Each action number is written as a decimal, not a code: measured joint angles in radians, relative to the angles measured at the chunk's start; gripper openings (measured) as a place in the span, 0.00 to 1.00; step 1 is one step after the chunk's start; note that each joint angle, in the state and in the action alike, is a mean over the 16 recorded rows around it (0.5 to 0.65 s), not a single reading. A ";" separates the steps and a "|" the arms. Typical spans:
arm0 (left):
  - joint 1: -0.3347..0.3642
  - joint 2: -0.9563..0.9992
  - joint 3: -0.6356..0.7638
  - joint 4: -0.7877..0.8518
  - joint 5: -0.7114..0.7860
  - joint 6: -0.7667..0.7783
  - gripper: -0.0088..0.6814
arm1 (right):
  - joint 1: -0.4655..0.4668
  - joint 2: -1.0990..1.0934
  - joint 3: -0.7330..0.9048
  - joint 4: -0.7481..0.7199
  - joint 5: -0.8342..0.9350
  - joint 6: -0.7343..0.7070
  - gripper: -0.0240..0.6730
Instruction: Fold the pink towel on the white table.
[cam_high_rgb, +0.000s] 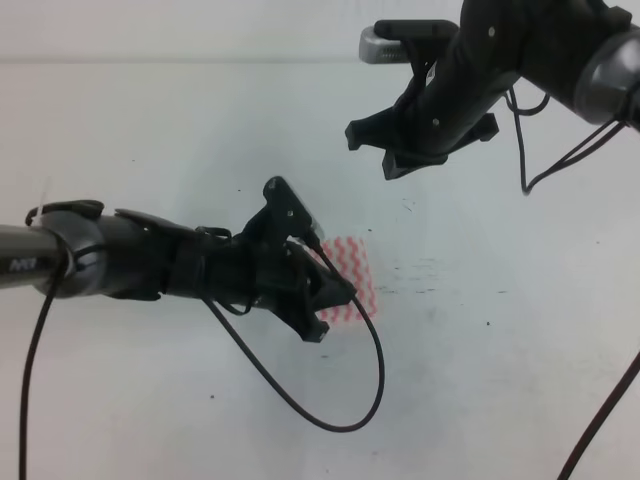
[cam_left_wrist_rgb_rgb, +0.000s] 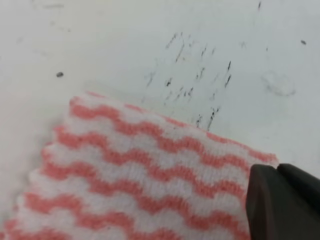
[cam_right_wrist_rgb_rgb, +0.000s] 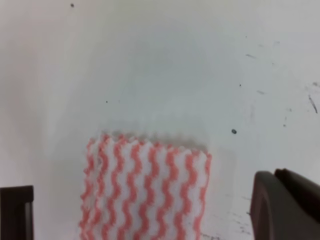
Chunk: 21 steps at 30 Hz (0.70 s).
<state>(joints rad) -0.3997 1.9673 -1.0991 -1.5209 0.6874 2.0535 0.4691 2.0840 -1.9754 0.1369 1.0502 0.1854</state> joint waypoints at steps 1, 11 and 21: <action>-0.003 0.007 0.000 -0.002 0.000 0.002 0.01 | -0.002 -0.001 0.000 0.000 0.001 0.000 0.01; -0.010 0.049 0.000 -0.020 0.010 0.013 0.00 | -0.006 -0.004 0.000 0.002 0.011 -0.001 0.01; -0.011 0.033 -0.021 -0.118 0.024 0.124 0.00 | -0.006 -0.006 0.000 0.002 0.011 -0.004 0.01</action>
<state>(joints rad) -0.4107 2.0001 -1.1202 -1.6385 0.7111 2.1770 0.4628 2.0782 -1.9754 0.1392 1.0611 0.1814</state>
